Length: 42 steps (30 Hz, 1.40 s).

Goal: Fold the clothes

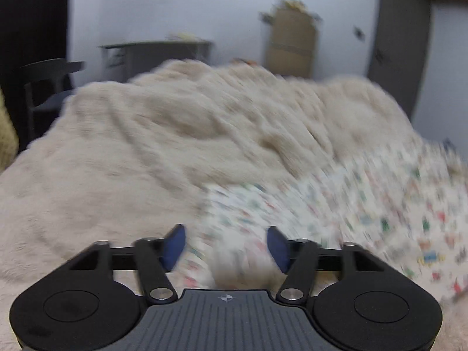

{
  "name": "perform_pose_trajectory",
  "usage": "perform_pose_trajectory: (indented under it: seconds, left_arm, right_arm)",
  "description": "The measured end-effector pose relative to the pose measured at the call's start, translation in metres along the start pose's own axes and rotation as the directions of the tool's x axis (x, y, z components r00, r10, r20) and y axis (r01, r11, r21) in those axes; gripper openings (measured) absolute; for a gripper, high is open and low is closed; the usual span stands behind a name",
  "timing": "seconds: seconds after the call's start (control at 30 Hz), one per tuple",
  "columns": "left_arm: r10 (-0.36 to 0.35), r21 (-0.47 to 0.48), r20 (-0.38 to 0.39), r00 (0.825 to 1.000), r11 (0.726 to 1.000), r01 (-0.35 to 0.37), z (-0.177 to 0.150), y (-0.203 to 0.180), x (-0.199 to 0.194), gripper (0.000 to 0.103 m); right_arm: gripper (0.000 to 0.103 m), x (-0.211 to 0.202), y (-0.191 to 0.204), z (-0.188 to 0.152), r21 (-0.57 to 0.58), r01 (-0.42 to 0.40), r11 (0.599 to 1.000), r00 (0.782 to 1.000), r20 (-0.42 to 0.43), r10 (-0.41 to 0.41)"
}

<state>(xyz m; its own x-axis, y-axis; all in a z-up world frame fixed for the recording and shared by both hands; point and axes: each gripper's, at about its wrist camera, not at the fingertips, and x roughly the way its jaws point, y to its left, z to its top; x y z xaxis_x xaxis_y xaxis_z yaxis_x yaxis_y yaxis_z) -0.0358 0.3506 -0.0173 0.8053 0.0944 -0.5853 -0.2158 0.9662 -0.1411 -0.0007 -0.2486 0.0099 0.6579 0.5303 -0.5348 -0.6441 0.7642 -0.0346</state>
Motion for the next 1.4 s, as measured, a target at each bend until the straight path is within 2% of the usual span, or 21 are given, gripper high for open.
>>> perform_pose_trajectory:
  seconds: [0.13,0.2,0.33,0.43,0.47,0.5,0.53,0.6,0.67,0.73,0.8,0.87,0.93,0.97,1.0,1.1,1.13,1.23,1.33,1.37,1.4]
  left_arm:
    - [-0.043,-0.052,-0.106,0.993,0.998,0.038,0.023,0.020,0.054,0.071]
    - [-0.074,-0.052,-0.192,0.979,0.997,0.065,0.031,0.011,0.097,0.076]
    - [-0.012,0.083,-0.324,0.946,0.996,0.041,0.043,-0.016,0.174,0.076]
    - [-0.071,0.043,-0.367,0.928,0.995,0.093,0.049,-0.025,0.211,0.073]
    - [-0.086,0.029,-0.372,0.924,0.994,0.104,0.050,-0.025,0.217,0.057]
    - [-0.089,0.028,-0.376,0.922,0.994,0.107,0.053,-0.027,0.223,0.036]
    - [-0.067,0.051,-0.374,0.925,0.994,0.092,0.056,-0.030,0.224,0.031]
    - [-0.049,0.095,-0.352,0.935,0.992,0.088,0.064,-0.034,0.220,0.003]
    - [-0.052,0.139,-0.290,0.956,0.986,0.096,0.077,-0.037,0.208,0.003]
    - [0.009,0.251,-0.128,0.992,0.968,0.024,0.101,-0.043,0.184,0.003]
    - [0.068,0.323,0.017,0.998,0.944,-0.070,0.123,-0.050,0.163,0.003]
    - [0.101,0.358,0.163,0.981,0.921,-0.154,0.144,-0.056,0.144,0.003]
    - [0.127,0.358,0.294,0.947,0.904,-0.233,0.165,-0.062,0.128,0.003]
    - [0.140,0.352,0.356,0.924,0.896,-0.271,0.175,-0.066,0.121,0.003]
    - [0.153,0.348,0.394,0.906,0.888,-0.301,0.183,-0.070,0.119,0.003]
    - [0.196,0.348,0.418,0.887,0.867,-0.356,0.197,-0.083,0.132,0.003]
    - [0.212,0.350,0.410,0.887,0.861,-0.368,0.199,-0.088,0.141,0.003]
    - [0.265,0.359,0.314,0.912,0.856,-0.372,0.190,-0.097,0.183,0.004]
    - [0.302,0.289,0.181,0.936,0.893,-0.344,0.168,-0.093,0.220,0.012]
    - [0.314,0.264,0.127,0.941,0.904,-0.337,0.158,-0.088,0.229,0.018]
    - [0.326,0.251,0.087,0.941,0.907,-0.337,0.149,-0.084,0.235,0.030]
  right_arm:
    - [0.070,0.000,0.000,0.000,-0.001,0.002,1.000,1.000,-0.001,-0.002]
    - [0.070,0.000,0.000,0.000,0.000,0.001,1.000,1.000,-0.001,-0.001]
    - [0.071,0.002,0.000,-0.001,0.005,-0.002,1.000,1.000,-0.004,0.002]
    - [0.071,0.002,0.001,-0.003,0.010,0.002,1.000,1.000,-0.005,-0.002]
    - [0.071,0.001,0.002,-0.003,0.012,0.006,1.000,1.000,-0.005,-0.006]
    - [0.071,0.001,0.001,-0.003,0.013,0.010,1.000,1.000,-0.003,-0.010]
    - [0.071,0.000,0.001,-0.004,0.013,0.016,1.000,1.000,-0.002,-0.016]
    - [0.071,0.000,0.001,-0.004,0.012,0.020,1.000,1.000,-0.002,-0.020]
    - [0.072,0.001,0.001,-0.004,0.022,0.023,0.999,1.000,-0.011,-0.023]
    - [0.073,0.002,0.001,-0.004,0.035,0.027,0.999,0.999,-0.021,-0.026]
    - [0.074,0.004,0.000,-0.004,0.047,0.030,0.998,0.999,-0.032,-0.029]
    - [0.074,0.005,0.000,-0.005,0.059,0.034,0.998,0.999,-0.042,-0.032]
    - [0.075,0.006,0.001,-0.004,0.059,0.050,0.997,0.998,-0.051,-0.047]
    - [0.075,0.006,0.002,-0.004,0.056,0.061,0.997,0.997,-0.055,-0.058]
    - [0.075,0.006,0.004,-0.003,0.052,0.069,0.996,0.996,-0.057,-0.066]
    - [0.075,0.008,0.006,-0.002,0.041,0.089,0.995,0.994,-0.063,-0.086]
    - [0.075,0.009,0.005,-0.003,0.040,0.092,0.995,0.994,-0.064,-0.089]
    - [0.075,0.008,0.002,0.001,0.030,0.067,0.997,0.996,-0.069,-0.065]
    - [0.072,0.000,-0.004,0.011,0.016,0.017,1.000,0.998,-0.059,-0.016]
    - [0.072,-0.009,-0.012,0.020,0.010,-0.012,1.000,0.999,-0.033,0.012]
    - [0.073,-0.017,-0.020,0.028,0.008,-0.022,1.000,1.000,-0.002,0.023]
